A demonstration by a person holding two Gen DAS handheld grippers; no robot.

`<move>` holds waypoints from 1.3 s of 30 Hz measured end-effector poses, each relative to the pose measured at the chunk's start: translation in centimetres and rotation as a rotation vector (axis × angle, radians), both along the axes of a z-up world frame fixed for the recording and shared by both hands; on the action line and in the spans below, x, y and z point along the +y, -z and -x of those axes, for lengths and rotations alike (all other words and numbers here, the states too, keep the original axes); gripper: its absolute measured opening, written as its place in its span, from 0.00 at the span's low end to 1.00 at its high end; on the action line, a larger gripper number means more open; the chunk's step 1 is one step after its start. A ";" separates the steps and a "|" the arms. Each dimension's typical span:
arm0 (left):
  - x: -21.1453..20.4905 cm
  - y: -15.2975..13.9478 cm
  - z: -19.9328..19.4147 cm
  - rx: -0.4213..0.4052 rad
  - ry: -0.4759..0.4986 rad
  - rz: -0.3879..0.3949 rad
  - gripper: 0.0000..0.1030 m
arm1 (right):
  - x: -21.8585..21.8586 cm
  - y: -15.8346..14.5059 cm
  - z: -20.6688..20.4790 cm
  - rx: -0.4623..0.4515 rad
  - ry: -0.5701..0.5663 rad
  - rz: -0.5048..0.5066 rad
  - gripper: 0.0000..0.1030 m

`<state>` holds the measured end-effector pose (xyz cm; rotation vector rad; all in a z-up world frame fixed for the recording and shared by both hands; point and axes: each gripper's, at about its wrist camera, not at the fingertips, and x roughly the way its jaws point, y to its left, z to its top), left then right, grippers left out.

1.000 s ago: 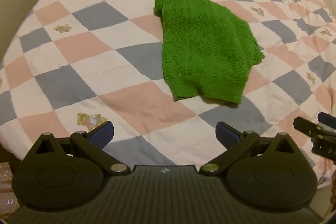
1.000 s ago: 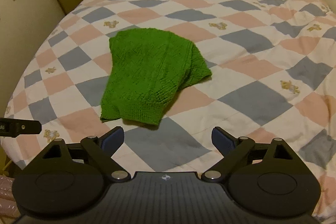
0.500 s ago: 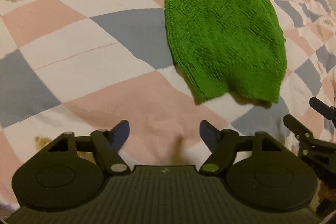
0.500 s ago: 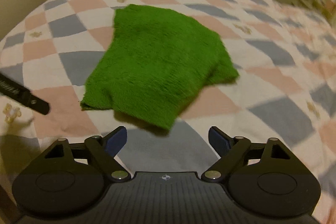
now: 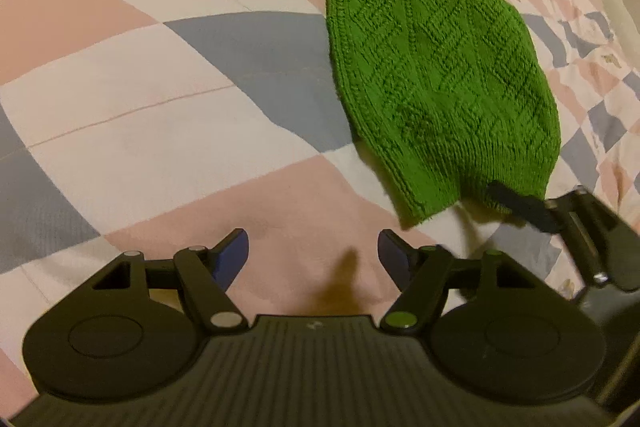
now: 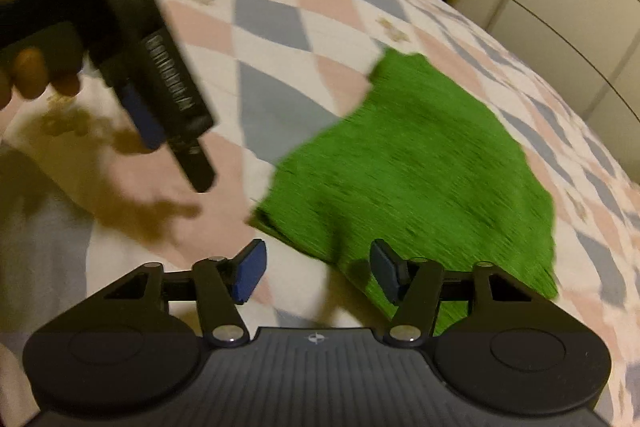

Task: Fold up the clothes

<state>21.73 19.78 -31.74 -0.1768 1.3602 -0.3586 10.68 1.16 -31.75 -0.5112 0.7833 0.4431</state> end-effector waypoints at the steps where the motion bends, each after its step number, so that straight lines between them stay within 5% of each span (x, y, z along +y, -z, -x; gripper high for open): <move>1: 0.1 0.0 -0.1 0.000 0.002 0.004 0.66 | 0.6 0.4 -0.2 -0.005 -0.018 0.002 0.53; 8: 0.2 0.4 -0.7 0.005 0.013 0.007 0.66 | 2.9 3.9 -1.9 -0.054 -0.062 0.111 0.43; 12: 0.0 0.3 -0.8 0.003 0.010 0.003 0.66 | 1.3 3.6 -3.1 -0.008 -0.001 0.049 0.04; 16: -1.2 -0.2 -0.6 -0.012 0.033 0.011 0.66 | -1.9 1.4 -4.8 0.090 0.123 -0.147 0.04; 19: -2.9 -0.5 0.0 -0.023 0.058 0.037 0.67 | -6.0 -1.3 -6.3 0.169 0.275 -0.400 0.04; 21: -4.5 -0.6 0.6 -0.033 0.081 0.055 0.68 | -9.2 -3.2 -6.9 0.186 0.380 -0.560 0.04; 25: -8.6 -0.4 2.1 -0.050 0.120 0.088 0.68 | -15.2 -5.8 -7.4 0.164 0.531 -0.718 0.05; 29: -13.1 -0.2 3.8 -0.085 0.155 0.124 0.68 | -20.8 -7.2 -7.8 0.161 0.657 -0.814 0.05; 34: -17.2 0.0 5.6 -0.173 0.177 0.100 0.70 | -24.6 -8.0 -8.1 0.150 0.712 -0.809 0.05; 39: -16.7 -0.1 5.0 -0.137 0.081 0.149 0.75 | -26.8 -7.8 -6.2 0.151 0.739 -0.781 0.05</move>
